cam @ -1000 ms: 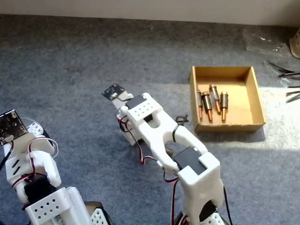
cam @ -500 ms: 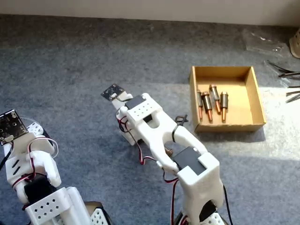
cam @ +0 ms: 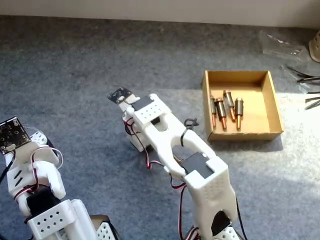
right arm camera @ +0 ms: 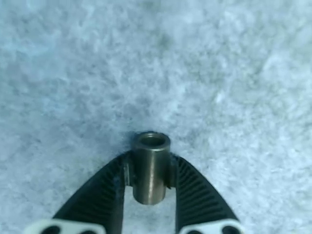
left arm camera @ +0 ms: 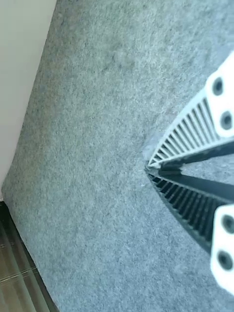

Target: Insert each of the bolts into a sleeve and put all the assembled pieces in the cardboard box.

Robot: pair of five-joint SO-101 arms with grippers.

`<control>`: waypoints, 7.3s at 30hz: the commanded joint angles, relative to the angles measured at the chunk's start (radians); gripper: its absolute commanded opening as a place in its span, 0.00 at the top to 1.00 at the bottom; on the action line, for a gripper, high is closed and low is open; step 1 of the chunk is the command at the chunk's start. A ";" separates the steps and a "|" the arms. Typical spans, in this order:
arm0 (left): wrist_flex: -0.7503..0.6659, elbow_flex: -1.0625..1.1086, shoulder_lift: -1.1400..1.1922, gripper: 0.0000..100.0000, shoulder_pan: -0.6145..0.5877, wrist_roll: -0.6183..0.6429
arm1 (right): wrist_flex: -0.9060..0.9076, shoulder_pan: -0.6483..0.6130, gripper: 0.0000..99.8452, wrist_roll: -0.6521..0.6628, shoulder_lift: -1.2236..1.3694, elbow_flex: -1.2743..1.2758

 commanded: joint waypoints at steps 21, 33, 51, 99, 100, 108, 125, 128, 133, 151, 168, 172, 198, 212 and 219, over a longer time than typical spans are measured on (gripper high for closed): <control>-0.023 0.028 -0.010 0.99 0.243 -0.110 | 0.461 0.131 1.00 0.005 -0.236 -0.860; 0.031 0.022 -0.010 0.99 0.360 -0.201 | 0.458 0.159 1.00 0.008 -0.630 -0.565; 0.313 -0.199 0.001 0.99 0.736 -0.405 | 0.288 0.352 1.00 0.015 -1.299 0.081; 0.345 -0.825 1.185 0.97 1.179 -0.824 | -0.160 0.552 1.00 -0.017 -2.301 1.346; 0.330 -0.823 1.205 0.94 1.181 -0.824 | -0.160 0.567 1.00 -0.029 -2.301 1.346; 0.212 -0.825 1.379 0.86 1.231 -0.872 | -0.162 0.570 1.00 -0.051 -2.301 1.366; 0.201 -0.823 1.419 0.86 1.420 -0.979 | -0.231 0.575 1.00 -0.048 -2.302 1.457; 0.199 -0.823 1.420 0.86 1.434 -0.980 | -0.231 0.575 1.00 -0.034 -2.302 1.458; 0.196 -0.829 1.411 0.86 1.405 -0.976 | -0.234 0.576 1.00 -0.037 -2.302 1.463; 0.046 -0.831 1.409 0.86 1.337 -0.902 | -0.259 0.648 1.00 -0.064 -2.301 1.515; 0.012 -0.852 1.412 0.86 1.297 -0.855 | -0.259 0.719 1.00 -0.063 -2.301 1.523; 0.012 -0.852 1.411 0.85 1.282 -0.855 | -0.257 0.753 1.00 -0.063 -2.301 1.526; 0.233 -0.835 1.409 0.83 1.339 -1.014 | -0.262 0.817 1.00 -0.015 -2.302 1.552; 0.132 -0.800 1.420 0.84 1.339 -1.026 | -0.265 0.869 1.00 -0.015 -2.302 1.549; 0.127 -0.765 1.422 0.84 1.351 -1.026 | -0.265 0.905 1.00 -0.015 -2.302 1.549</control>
